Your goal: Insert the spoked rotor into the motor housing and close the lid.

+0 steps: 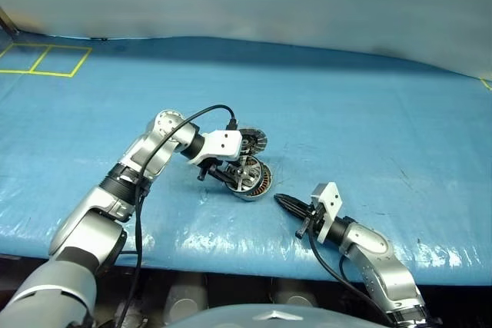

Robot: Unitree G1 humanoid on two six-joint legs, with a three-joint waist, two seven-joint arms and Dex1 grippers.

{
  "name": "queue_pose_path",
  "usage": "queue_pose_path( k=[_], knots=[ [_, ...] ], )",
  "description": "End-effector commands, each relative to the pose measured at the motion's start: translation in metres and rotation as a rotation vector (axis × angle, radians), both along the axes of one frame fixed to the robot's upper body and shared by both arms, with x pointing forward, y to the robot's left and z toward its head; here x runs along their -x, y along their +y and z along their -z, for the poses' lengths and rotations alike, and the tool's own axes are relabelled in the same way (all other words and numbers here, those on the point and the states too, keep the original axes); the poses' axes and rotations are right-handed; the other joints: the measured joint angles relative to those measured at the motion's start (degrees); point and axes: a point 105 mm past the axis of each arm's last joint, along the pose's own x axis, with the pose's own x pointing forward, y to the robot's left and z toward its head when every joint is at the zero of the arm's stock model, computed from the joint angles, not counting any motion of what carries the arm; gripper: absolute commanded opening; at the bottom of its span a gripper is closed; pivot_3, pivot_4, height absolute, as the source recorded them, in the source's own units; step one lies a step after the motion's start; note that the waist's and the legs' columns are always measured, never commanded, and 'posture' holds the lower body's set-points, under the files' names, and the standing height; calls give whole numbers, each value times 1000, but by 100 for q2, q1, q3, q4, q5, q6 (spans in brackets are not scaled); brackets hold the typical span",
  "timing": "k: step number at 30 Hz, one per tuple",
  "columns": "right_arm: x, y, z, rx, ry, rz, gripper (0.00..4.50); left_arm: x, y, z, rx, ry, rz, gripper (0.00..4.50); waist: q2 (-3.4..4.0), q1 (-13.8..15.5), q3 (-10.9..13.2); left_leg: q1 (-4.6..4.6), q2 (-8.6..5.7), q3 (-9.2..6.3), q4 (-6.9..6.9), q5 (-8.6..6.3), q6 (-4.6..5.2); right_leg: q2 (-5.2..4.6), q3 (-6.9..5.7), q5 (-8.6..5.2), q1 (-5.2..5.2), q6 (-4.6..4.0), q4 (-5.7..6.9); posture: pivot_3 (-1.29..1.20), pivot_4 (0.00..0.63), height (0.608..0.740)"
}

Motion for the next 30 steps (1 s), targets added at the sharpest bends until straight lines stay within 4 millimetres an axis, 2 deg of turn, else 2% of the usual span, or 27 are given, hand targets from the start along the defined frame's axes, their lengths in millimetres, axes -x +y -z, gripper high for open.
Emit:
queue_pose_path(
  k=[1,15,30],
  knots=[
    [-2,-1,-8,-19,-37,4,0,0,-4,-13,31,-1,24,1643,0,-6,0,0,0,0,0,0,0,0,0,0,0,0,0,0,150,740],
    [-2,4,-11,-37,-43,-16,0,-7,-6,-23,36,-24,17,1643,0,-12,0,0,0,0,-1,0,0,0,0,0,-1,0,0,0,150,740],
    [-1,3,-10,-27,-43,-6,0,-13,-14,-14,35,-38,19,1643,0,-15,0,0,0,0,-1,0,0,0,0,0,-1,1,0,0,150,740]
  ],
)
